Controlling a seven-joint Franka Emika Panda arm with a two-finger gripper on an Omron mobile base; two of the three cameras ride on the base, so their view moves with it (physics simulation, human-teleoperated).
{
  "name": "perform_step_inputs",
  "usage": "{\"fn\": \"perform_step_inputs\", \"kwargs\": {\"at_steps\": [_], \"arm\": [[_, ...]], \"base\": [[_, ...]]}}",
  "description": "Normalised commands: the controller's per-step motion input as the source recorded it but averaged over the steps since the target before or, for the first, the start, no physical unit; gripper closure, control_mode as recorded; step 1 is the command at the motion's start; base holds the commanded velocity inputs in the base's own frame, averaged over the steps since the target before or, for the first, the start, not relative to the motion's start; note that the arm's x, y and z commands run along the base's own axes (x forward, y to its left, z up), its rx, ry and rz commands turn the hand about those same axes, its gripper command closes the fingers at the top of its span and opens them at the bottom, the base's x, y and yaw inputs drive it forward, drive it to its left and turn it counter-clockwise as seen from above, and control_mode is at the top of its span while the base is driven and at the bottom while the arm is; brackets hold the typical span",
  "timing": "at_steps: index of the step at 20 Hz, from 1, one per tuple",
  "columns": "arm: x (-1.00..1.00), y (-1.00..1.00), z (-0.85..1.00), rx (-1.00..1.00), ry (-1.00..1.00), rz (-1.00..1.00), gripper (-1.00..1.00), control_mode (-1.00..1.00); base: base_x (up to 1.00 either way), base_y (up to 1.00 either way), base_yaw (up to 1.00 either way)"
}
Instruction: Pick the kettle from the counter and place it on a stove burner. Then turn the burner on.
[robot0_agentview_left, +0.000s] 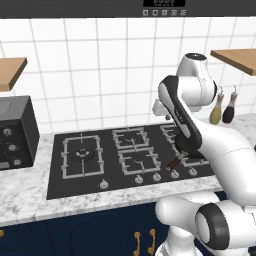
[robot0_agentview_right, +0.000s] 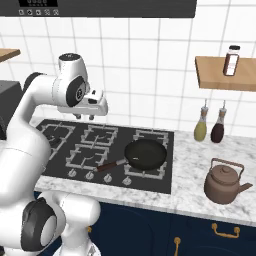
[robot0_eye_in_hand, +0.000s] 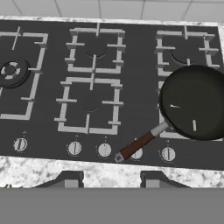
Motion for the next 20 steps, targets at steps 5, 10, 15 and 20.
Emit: {"fn": "perform_step_inputs", "kwargs": {"at_steps": [5, 10, 15, 20], "arm": [[0.00, 0.00, 0.01, 0.00, 0.00, 0.00, -1.00, -1.00], [-0.04, 0.00, -0.02, 0.00, -0.01, 0.00, -1.00, -1.00], [-0.79, -0.50, -0.10, 0.02, -0.19, -0.16, -1.00, -1.00], [-0.84, -0.88, -0.14, 0.00, -0.27, -0.38, -1.00, -1.00]], "base": [[0.00, 0.00, 0.00], [0.00, 0.00, 0.00], [0.00, 0.00, 0.00], [0.00, 0.00, 0.00]]}}
